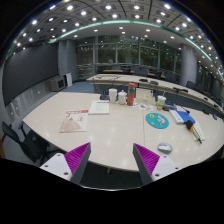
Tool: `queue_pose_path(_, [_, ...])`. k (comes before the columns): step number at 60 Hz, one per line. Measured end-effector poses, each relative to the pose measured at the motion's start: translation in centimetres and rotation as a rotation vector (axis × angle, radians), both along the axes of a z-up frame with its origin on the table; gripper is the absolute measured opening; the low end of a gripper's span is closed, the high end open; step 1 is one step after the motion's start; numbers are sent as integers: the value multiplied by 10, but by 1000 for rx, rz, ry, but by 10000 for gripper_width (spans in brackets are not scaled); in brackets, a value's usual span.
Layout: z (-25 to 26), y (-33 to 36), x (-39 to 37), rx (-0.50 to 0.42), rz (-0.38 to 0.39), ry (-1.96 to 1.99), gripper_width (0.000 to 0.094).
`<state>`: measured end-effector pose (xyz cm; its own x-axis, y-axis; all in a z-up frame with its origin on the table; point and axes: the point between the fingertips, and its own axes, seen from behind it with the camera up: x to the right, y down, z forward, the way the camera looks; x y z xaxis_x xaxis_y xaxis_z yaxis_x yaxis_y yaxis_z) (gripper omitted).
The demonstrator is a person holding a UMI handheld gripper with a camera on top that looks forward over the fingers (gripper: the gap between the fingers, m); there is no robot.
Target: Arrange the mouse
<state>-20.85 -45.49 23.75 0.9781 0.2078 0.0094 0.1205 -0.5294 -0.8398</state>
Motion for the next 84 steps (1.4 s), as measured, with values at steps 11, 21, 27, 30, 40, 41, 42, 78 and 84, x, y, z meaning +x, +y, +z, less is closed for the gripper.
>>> queue_pose_path(11, [-61, 12, 69, -55, -79, -29, 862])
queue_pose_path(21, [-123, 28, 162, -92, -176, -78, 861])
queue_pose_path(27, [-160, 48, 216, -101, -224, -112, 861])
queue_pose_path(30, [-177, 60, 240, -104, -242, -129, 864])
queue_pose_path(40, [-223, 108, 298, -113, -269, -147, 864])
queue_pose_path(41, [-226, 113, 302, -115, -269, -145, 862])
queue_pose_path(42, [-229, 118, 305, -117, -269, -143, 862])
queue_pose_path(78, [-249, 246, 327, -89, -144, -64, 682])
queue_pose_path(84, [-250, 249, 319, -83, -122, -40, 493])
